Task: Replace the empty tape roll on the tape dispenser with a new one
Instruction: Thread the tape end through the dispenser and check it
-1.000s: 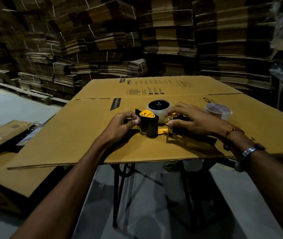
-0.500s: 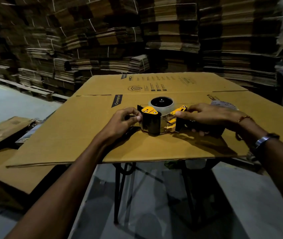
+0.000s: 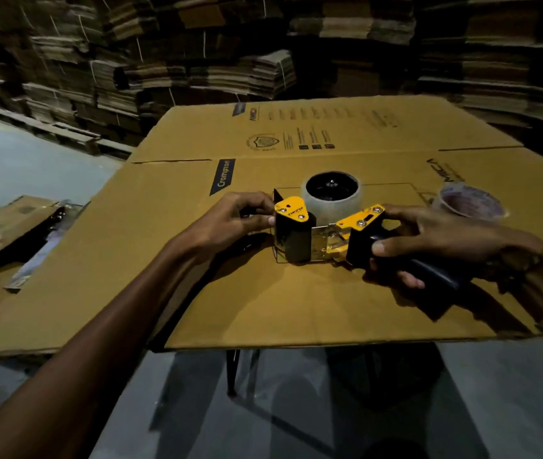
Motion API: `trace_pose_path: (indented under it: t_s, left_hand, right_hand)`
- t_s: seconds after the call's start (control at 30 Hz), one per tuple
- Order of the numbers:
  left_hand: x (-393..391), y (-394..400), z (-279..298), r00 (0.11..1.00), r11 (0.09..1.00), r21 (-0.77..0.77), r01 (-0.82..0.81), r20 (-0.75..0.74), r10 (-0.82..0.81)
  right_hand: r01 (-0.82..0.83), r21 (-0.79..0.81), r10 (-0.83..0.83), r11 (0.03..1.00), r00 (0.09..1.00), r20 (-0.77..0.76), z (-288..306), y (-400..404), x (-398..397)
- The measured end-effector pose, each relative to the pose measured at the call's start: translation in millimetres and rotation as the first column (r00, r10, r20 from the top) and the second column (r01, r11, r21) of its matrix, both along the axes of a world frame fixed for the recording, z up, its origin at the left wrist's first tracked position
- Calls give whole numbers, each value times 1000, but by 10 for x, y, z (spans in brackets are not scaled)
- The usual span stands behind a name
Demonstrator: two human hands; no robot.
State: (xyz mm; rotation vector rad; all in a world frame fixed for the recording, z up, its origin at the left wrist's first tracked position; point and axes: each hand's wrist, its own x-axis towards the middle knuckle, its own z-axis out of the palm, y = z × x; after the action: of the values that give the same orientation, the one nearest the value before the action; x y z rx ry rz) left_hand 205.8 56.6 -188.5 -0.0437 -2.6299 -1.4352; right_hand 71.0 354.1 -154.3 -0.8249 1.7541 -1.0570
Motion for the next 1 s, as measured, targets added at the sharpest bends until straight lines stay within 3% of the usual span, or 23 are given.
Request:
trace_pose_path:
  t_s: [0.07, 0.17, 0.53, 0.63, 0.77, 1.0]
  left_hand:
    - [-52, -20, 110, 999, 998, -65, 3, 45, 0]
    - [-108, 14, 262, 994, 1000, -21, -18, 108, 20]
    - [-264, 513, 784, 972, 999, 42, -12, 237, 1]
    - [-307, 601, 854, 956, 996, 72, -44, 294, 21]
    - [-304, 680, 886, 924, 994, 85, -63, 381, 26]
    - [-214, 701, 806, 878, 962, 263, -67, 475, -69]
  right_hand:
    - [49, -40, -48, 998, 999, 25, 6, 2, 72]
    - [137, -61, -132, 989, 988, 85, 108, 53, 157]
    - [292, 53, -290, 955, 956, -31, 773, 434, 402]
    - [307, 24, -302, 951, 945, -123, 815, 518, 442]
    - [291, 35, -256, 956, 887, -385, 909, 571, 605]
    - [434, 26, -353, 900, 765, -539, 759, 578, 1080]
